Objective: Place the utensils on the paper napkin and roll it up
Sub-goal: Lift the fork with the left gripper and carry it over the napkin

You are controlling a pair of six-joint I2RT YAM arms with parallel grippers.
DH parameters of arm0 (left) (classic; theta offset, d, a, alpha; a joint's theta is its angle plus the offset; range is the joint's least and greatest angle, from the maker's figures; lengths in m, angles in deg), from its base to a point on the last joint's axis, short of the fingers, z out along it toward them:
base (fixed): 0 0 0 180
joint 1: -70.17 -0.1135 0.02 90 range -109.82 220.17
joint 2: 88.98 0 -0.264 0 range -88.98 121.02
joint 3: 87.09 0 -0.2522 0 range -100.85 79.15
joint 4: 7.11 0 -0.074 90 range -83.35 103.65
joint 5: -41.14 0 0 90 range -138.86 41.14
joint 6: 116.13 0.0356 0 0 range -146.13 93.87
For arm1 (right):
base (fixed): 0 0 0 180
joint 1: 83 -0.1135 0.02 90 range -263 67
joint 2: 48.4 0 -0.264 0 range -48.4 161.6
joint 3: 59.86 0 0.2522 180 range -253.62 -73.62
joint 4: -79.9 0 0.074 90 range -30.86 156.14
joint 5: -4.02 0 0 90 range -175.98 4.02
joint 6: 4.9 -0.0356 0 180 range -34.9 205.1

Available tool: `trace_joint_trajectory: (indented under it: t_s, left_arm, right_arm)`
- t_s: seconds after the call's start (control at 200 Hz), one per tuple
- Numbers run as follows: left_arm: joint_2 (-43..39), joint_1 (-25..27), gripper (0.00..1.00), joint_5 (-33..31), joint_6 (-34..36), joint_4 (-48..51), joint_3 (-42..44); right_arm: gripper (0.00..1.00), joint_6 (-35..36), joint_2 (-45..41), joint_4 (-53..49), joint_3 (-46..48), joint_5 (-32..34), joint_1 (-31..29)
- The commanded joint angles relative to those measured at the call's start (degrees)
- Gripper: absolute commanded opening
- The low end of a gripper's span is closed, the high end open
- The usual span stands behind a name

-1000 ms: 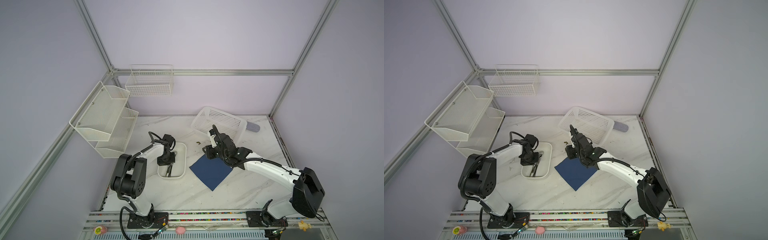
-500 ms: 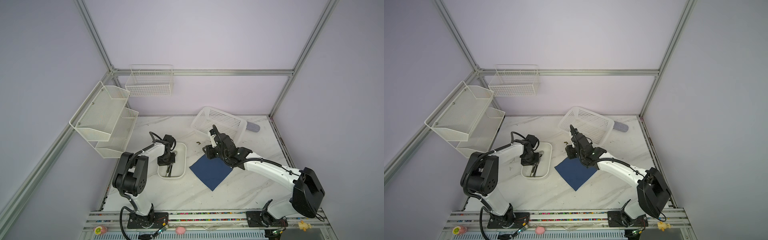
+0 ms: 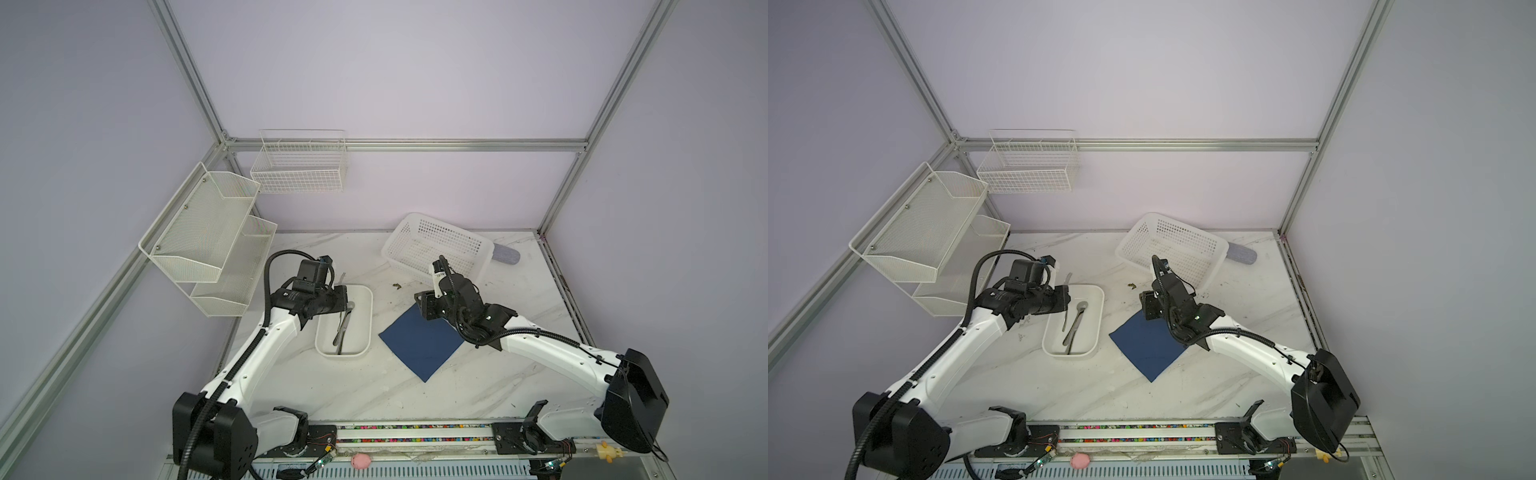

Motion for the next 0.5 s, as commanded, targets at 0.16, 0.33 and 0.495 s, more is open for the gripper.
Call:
trace_joint_trajectory:
  t_s: [0.16,0.33,0.495]
  left_arm:
    - [-0.4,0.1,0.00,33.2,-6.3,-19.0,5.7]
    - [2.5,4.2,0.00,34.5,-15.1,-29.7,8.5]
    - [8.0,9.5,0.00,32.3,-25.4,-37.6,9.5]
  right_arm:
    - [0.45,-1.7,-6.1,4.3,3.6,4.0,0.2]
    - [0.45,-4.6,-8.6,3.5,6.0,1.9,1.1]
    - [0.45,-13.5,-13.9,2.0,11.6,4.5,2.9]
